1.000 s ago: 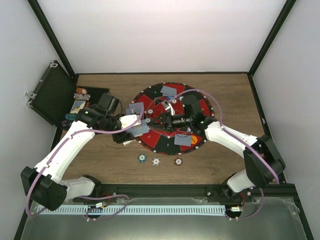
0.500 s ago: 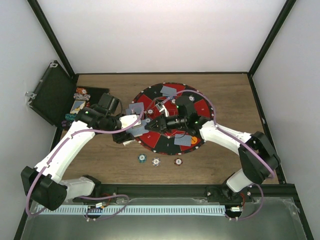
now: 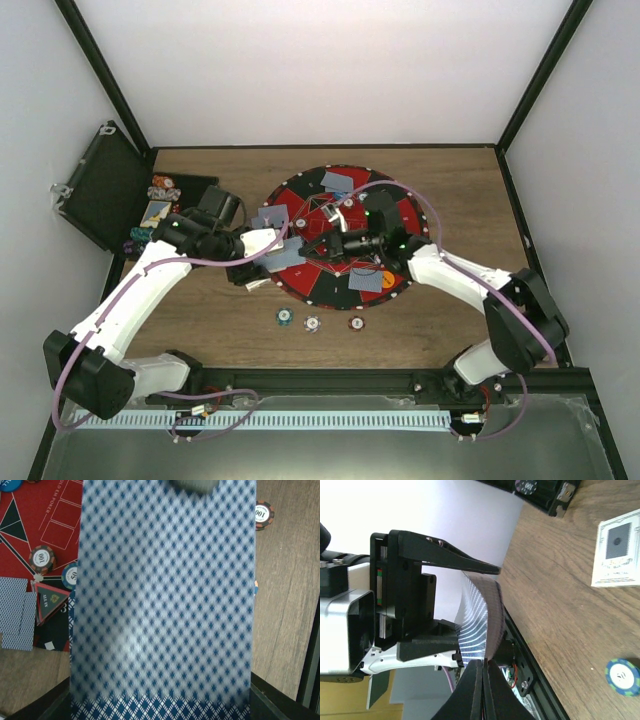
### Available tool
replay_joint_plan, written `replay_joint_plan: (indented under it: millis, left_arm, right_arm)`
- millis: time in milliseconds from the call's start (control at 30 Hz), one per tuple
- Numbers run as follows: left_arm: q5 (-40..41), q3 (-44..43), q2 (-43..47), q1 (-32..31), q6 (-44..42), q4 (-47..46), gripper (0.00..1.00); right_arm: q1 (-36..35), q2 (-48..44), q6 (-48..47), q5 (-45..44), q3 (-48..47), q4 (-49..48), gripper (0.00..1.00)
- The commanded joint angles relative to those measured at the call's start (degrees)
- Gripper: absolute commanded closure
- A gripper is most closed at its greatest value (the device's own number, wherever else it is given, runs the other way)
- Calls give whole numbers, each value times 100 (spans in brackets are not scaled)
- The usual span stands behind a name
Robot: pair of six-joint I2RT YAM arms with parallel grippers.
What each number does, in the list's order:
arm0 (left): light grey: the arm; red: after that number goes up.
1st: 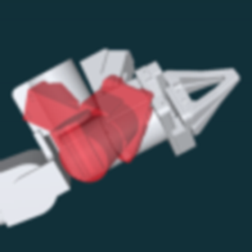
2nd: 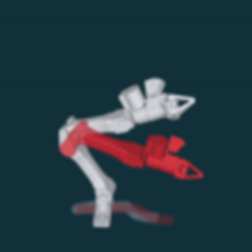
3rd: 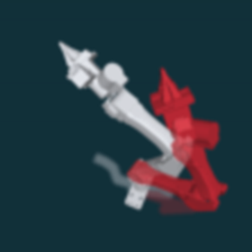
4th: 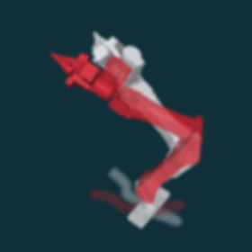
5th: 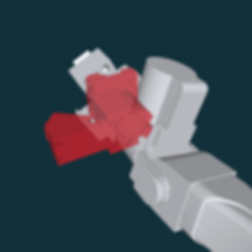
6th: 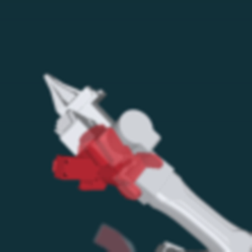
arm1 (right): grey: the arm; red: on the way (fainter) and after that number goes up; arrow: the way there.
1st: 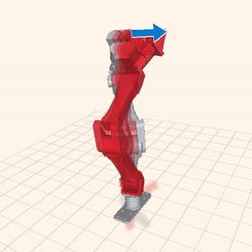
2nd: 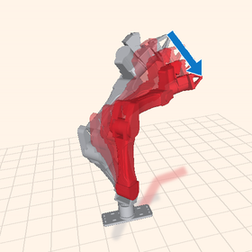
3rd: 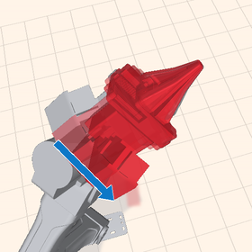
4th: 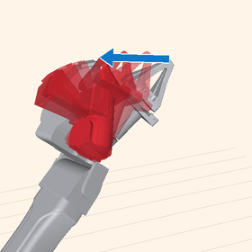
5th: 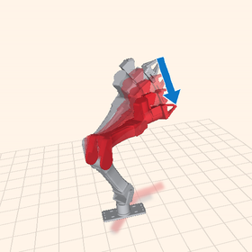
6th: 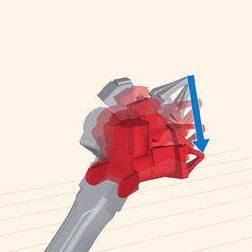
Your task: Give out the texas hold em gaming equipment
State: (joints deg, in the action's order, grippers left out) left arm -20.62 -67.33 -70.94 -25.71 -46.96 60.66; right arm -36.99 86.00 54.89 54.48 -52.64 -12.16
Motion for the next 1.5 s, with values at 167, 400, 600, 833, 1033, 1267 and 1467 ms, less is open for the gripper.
replay_joint_plan:
  millis: [167, 400, 600, 833, 1033, 1267, 1467]
  left_arm:
    - [75, 31, 36, 14, -103, -57, 89]
    - [35, 55, 28, 14, -113, -81, 89]
    - [6, 25, 44, 17, -98, -65, 89]
    - [32, 37, 84, 18, -102, -20, 89]
    - [-19, 31, 64, 19, -86, -30, 89]
    - [-48, 9, 36, 14, -74, -31, 90]
    - [-54, 14, 54, 16, -83, -18, 89]
  right_arm:
    - [1100, -1117, -388, 238, 832, 563, 99]
    - [1964, -1717, -1244, -318, 1372, 1994, 99]
    - [2274, -1648, -1618, -966, 1719, 2440, 99]
    - [2299, -1378, -1717, -1365, 2019, 2413, 99]
    - [2293, -1281, -1906, -1902, 2195, 2613, 99]
    - [2293, -1263, -1914, -2287, 2097, 2808, 73]
    - [2293, -1498, -2025, -3080, 1775, 3407, 59]
